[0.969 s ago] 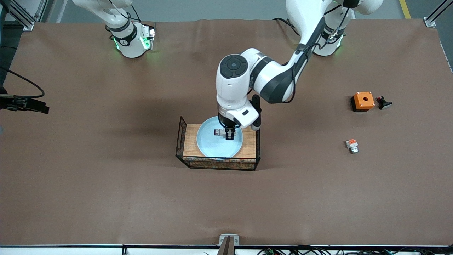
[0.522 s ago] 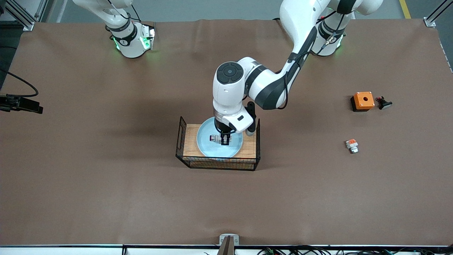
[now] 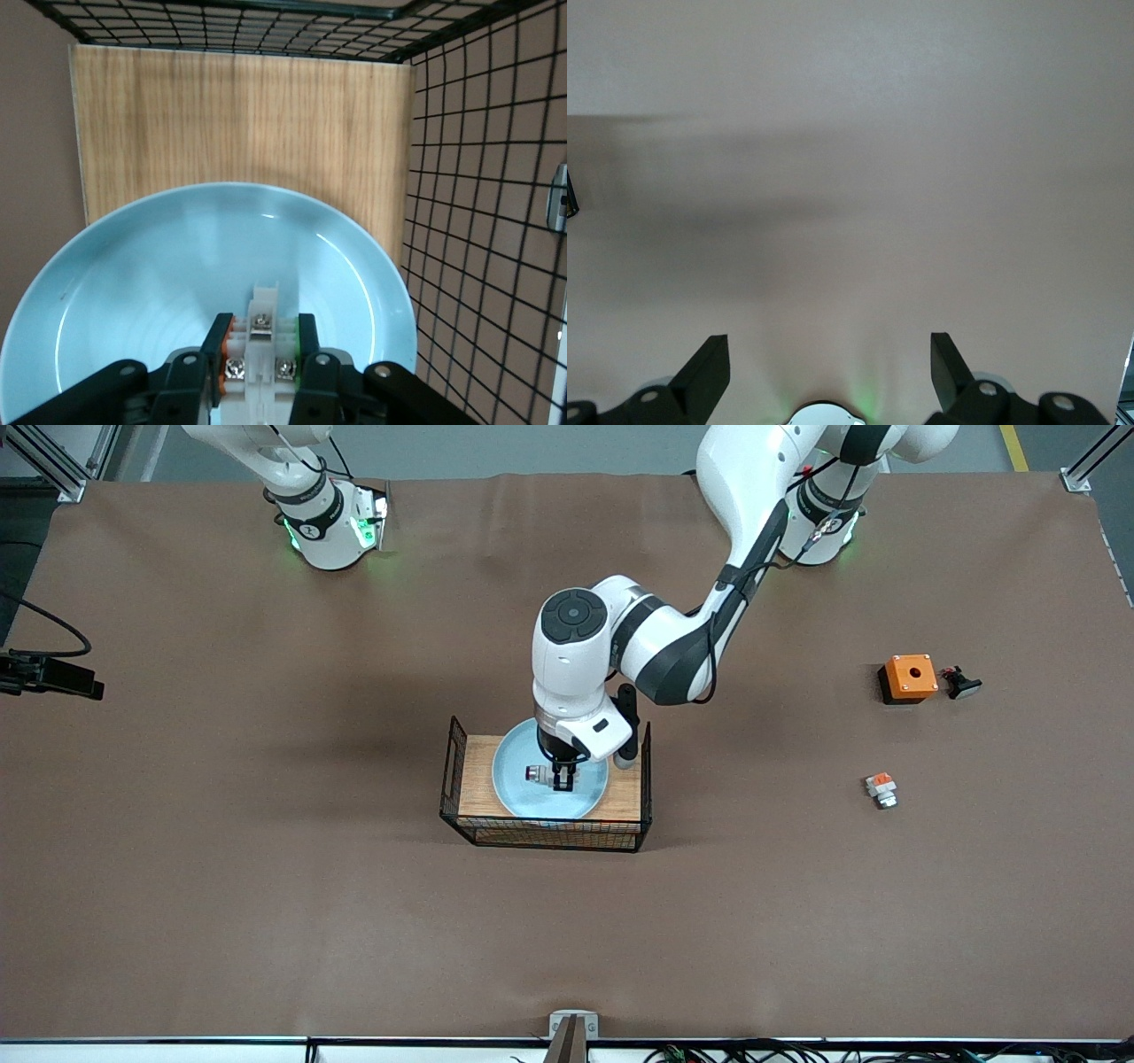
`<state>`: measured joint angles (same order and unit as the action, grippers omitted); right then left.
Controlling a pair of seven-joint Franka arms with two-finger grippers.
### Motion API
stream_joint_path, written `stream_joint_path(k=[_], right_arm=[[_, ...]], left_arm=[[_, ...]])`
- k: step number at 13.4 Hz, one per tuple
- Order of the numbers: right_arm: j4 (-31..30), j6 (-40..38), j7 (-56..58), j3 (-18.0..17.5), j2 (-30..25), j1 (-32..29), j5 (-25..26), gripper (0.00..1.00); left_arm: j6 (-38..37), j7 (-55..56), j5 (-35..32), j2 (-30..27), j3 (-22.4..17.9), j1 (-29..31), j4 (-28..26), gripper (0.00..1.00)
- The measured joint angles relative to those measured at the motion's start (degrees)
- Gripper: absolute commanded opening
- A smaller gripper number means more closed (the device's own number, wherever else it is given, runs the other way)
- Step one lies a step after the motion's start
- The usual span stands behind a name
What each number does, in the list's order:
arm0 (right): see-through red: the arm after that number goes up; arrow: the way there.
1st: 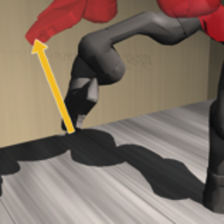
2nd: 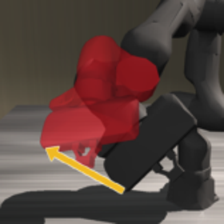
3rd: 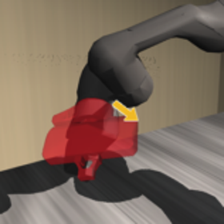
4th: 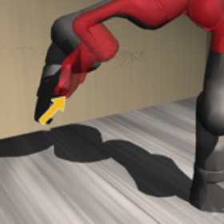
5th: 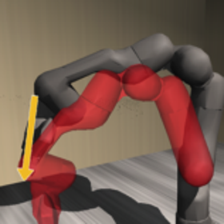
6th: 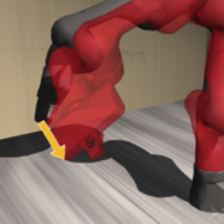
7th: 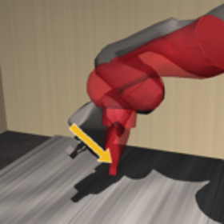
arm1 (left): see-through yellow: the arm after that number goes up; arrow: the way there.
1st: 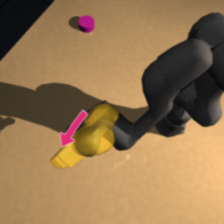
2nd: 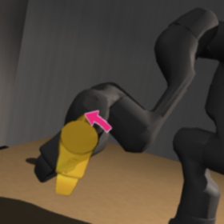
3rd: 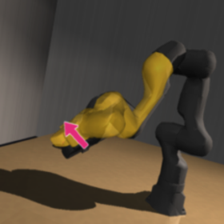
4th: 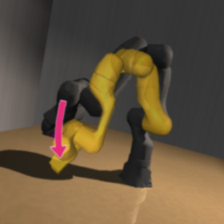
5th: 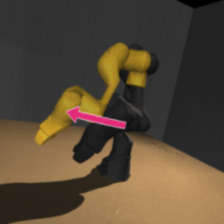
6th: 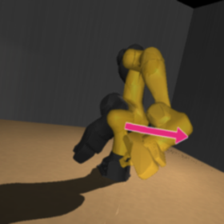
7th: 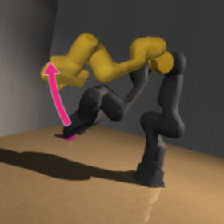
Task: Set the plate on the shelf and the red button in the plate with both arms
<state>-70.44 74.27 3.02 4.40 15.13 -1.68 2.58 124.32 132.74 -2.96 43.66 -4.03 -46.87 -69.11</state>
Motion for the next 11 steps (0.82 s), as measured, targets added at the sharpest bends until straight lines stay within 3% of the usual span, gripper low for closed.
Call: stream_joint_path(k=[1,3,9,11], right_arm=[[-0.01,-0.03,0.0,-0.02,-0.15,0.0,0.0,1.0],[-0.93,0.29,0.0,-0.04,-1.79,0.0,0.0,1.0],[-18.11,8.76,0.0,-0.27,-17.62,0.02,-0.05,1.0],[-21.55,10.1,0.0,-0.47,-20.44,0.03,-0.05,1.0]], left_arm=[[0.0,-0.01,0.0,0.17,0.0,0.0,0.0,0.52],[0.06,-0.02,0.0,0.22,0.0,0.0,0.03,1.0],[0.38,-0.06,0.0,-0.84,-1.1,0.35,2.02,1.0],[0.03,-0.2,0.0,-3.37,-2.07,0.98,2.5,1.0]])
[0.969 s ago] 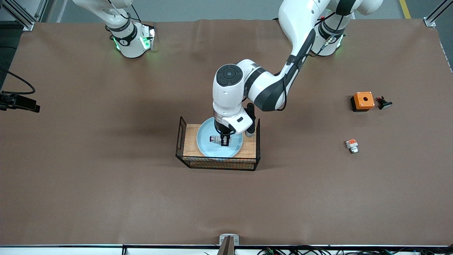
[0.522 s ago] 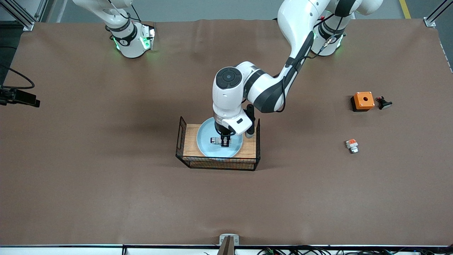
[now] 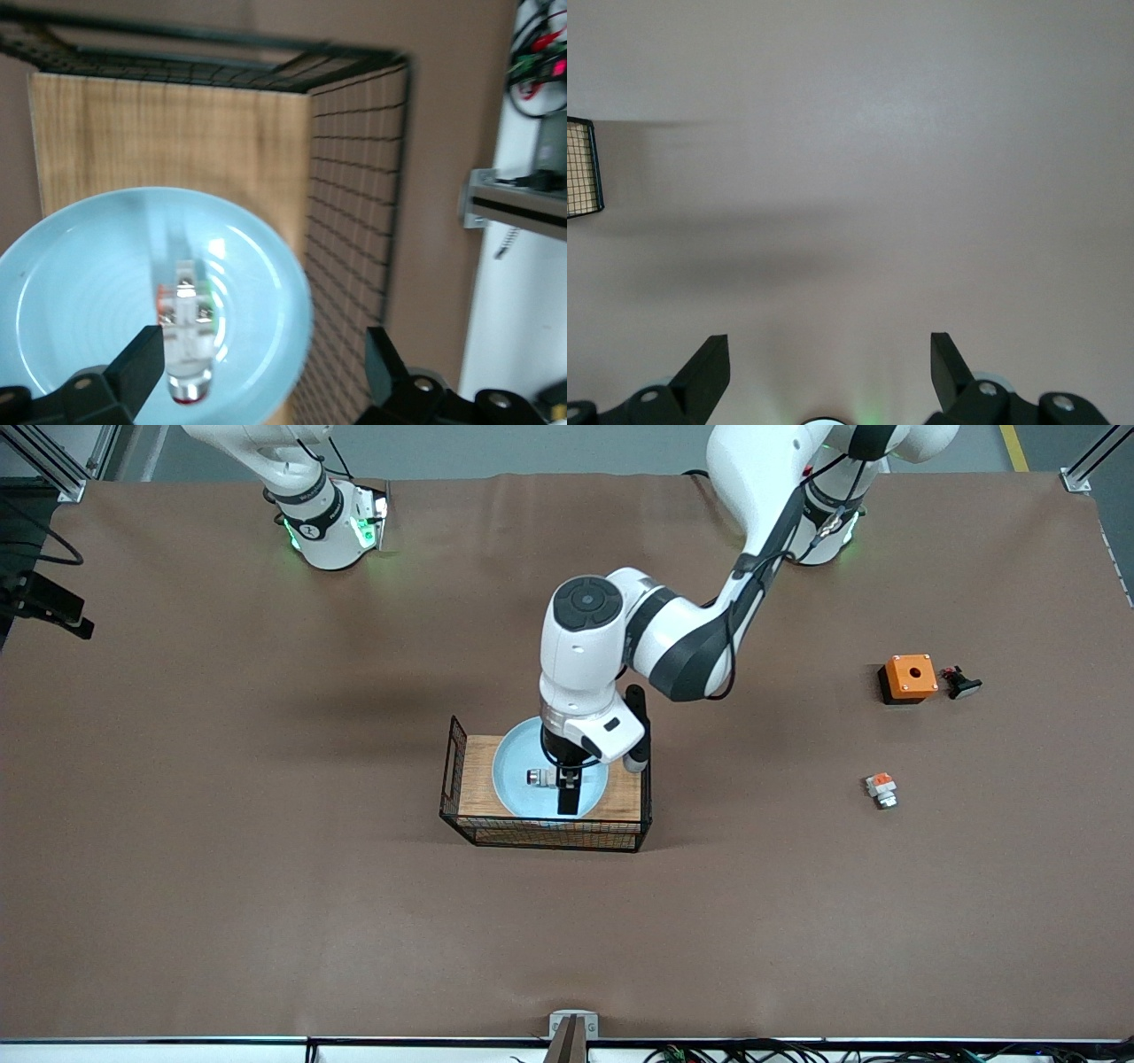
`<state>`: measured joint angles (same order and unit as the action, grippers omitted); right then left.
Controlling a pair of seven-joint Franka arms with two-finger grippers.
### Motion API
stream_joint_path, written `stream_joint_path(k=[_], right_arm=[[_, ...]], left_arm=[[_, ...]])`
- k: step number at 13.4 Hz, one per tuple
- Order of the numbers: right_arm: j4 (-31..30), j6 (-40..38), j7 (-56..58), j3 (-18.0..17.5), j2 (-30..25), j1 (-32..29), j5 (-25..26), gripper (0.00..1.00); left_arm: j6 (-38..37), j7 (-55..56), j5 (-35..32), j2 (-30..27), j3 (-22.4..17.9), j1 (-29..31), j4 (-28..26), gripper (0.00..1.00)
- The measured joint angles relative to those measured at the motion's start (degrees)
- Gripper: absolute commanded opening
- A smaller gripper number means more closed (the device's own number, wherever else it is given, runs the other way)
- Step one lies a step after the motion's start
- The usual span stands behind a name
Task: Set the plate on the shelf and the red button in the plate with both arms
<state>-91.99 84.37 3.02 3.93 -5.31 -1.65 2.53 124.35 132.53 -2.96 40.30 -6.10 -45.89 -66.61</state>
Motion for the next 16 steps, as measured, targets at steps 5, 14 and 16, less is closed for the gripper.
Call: stream_joint_path(k=[5,14,16], right_arm=[[-0.57,0.53,0.0,-0.56,-1.77,0.02,-0.61,1.0],[-0.53,0.2,0.0,-0.91,-1.92,0.38,-2.42,1.0],[-0.53,-0.13,0.0,-0.9,-1.92,0.39,-2.9,1.0]], left_arm=[[-8.04,-9.5,0.66,-8.11,-0.2,3.64,0.08,0.99],[-28.78,-57.38,7.67,-22.91,-0.32,18.96,-6.64,0.99],[-29.01,-72.29,7.9,-27.63,-0.34,22.29,-12.43,0.99]])
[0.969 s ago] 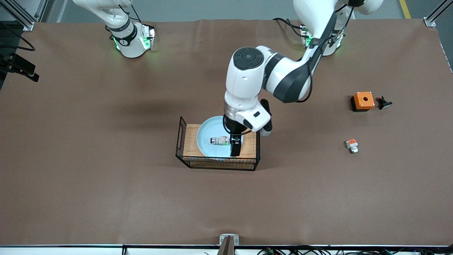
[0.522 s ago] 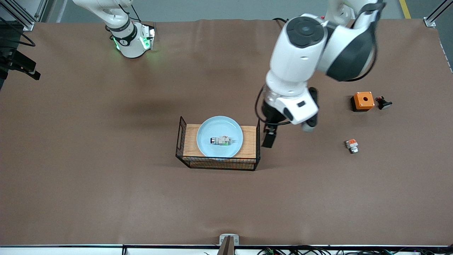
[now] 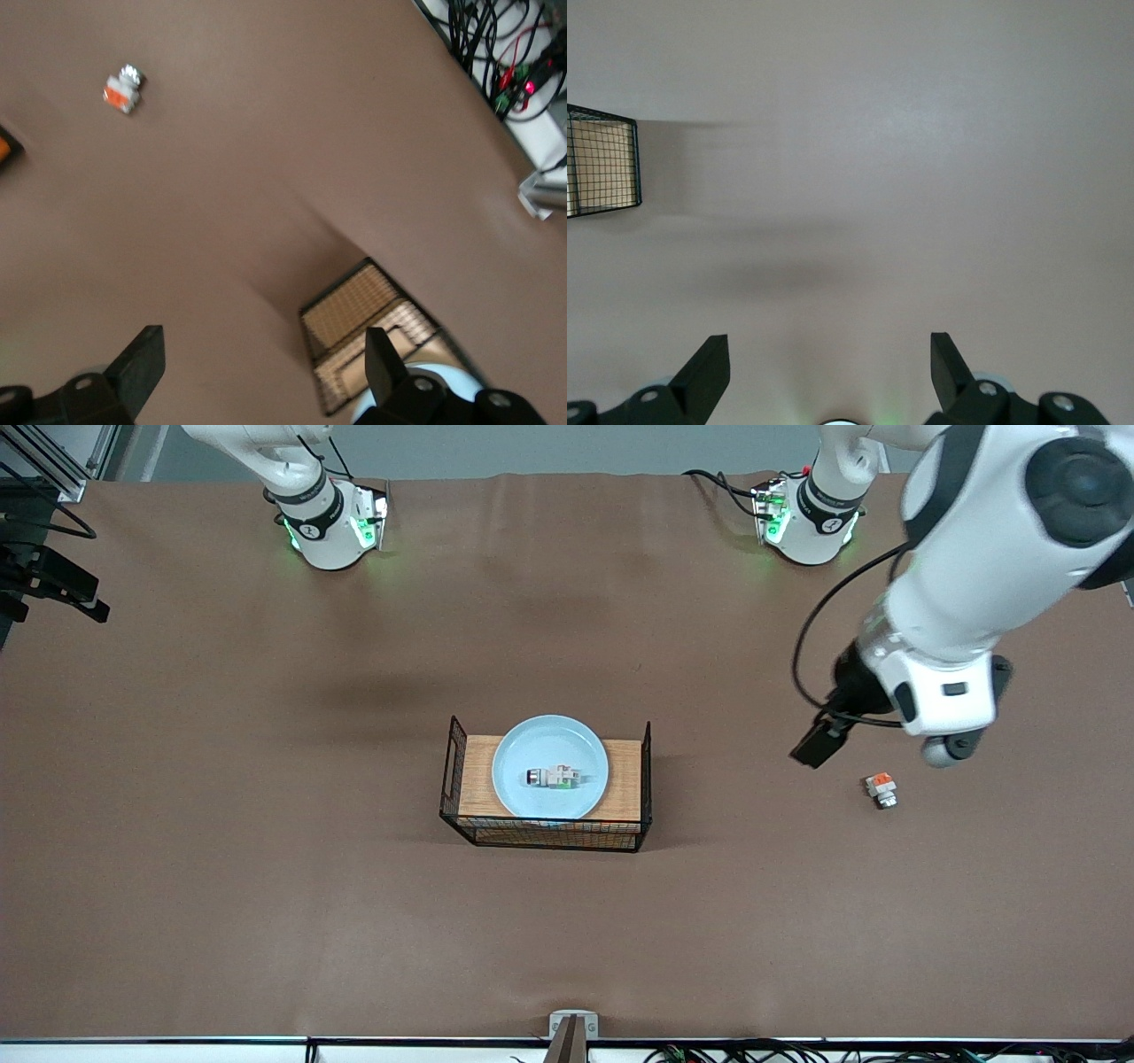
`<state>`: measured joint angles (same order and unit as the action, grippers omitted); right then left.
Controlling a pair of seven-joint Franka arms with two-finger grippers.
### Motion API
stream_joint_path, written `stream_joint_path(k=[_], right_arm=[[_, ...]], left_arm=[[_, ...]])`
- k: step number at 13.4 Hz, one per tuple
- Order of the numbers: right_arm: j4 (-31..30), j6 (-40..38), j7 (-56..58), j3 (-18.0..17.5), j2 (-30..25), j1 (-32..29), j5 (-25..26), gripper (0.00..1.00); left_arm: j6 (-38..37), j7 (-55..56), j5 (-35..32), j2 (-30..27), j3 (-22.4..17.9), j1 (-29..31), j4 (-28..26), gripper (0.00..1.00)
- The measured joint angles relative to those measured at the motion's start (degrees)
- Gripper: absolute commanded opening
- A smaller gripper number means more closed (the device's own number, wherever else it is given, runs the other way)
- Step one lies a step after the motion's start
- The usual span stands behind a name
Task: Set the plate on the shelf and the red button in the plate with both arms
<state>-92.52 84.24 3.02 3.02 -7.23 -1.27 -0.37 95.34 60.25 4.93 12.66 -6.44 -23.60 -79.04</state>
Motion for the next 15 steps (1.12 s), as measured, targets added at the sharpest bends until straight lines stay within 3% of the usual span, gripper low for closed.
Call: stream_joint_path(k=[4,6,10,15], right_arm=[[0.0,-0.79,0.0,0.07,-0.01,0.0,-0.36,1.0],[0.0,-0.88,0.0,0.12,-0.01,0.0,-0.41,1.0],[0.39,-0.73,0.0,0.38,-0.02,0.0,-0.62,1.0],[0.71,-0.71,0.0,0.43,-0.07,0.0,-0.66,1.0]], left_arm=[[0.0,-33.16,0.0,-8.21,-0.06,6.81,-10.71,0.99],[0.02,-43.21,-0.05,-10.12,-0.17,10.09,-13.64,0.99],[0.29,-53.83,-1.06,-10.97,-0.22,14.37,-14.95,0.99],[2.87,-55.55,-1.09,-11.28,-0.14,15.87,-14.95,0.99]])
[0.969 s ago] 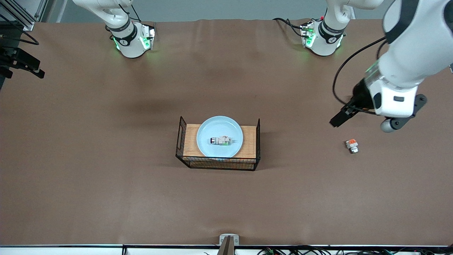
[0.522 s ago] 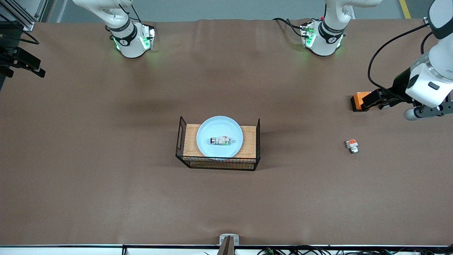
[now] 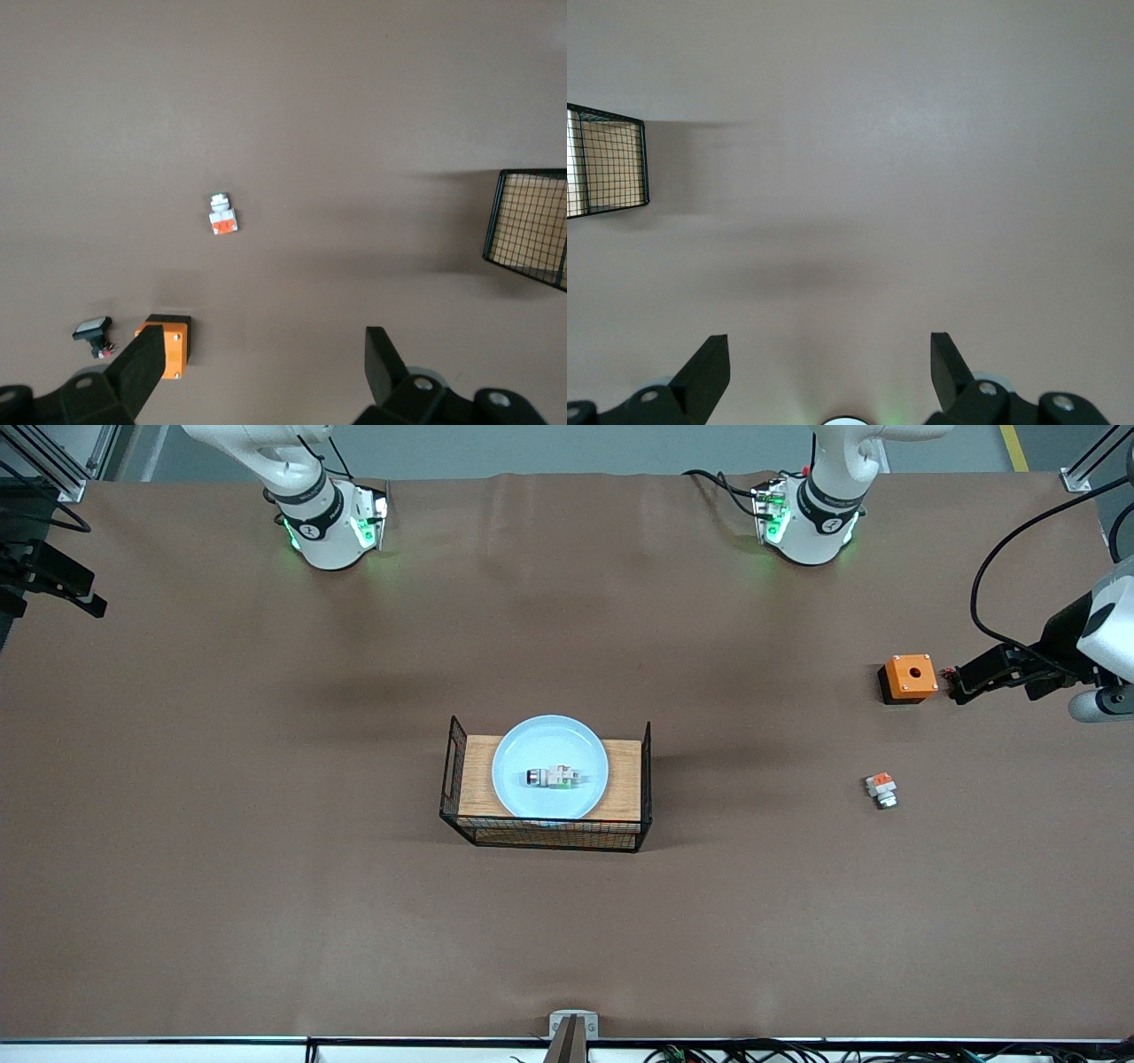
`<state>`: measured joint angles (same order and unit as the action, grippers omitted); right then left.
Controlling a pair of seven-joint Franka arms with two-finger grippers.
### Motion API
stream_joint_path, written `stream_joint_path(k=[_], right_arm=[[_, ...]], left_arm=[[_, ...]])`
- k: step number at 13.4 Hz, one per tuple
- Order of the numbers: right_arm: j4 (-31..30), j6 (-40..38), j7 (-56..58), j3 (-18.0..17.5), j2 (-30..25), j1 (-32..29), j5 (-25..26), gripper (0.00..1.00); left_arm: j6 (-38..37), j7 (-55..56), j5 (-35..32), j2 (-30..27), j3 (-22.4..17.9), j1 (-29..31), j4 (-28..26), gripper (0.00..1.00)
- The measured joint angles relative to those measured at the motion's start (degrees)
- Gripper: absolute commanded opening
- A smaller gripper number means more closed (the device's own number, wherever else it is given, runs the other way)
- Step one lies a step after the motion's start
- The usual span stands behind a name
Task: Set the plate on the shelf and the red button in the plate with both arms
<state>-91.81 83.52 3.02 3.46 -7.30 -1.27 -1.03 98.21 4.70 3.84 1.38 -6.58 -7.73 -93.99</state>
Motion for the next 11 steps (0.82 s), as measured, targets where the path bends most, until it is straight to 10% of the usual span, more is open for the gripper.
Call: stream_joint_path(k=[11], right_arm=[[0.01,0.01,0.0,-0.04,0.0,0.0,-0.07,1.0]], left_arm=[[3.54,0.01,-0.05,-0.01,6.75,6.97,1.26,1.0]])
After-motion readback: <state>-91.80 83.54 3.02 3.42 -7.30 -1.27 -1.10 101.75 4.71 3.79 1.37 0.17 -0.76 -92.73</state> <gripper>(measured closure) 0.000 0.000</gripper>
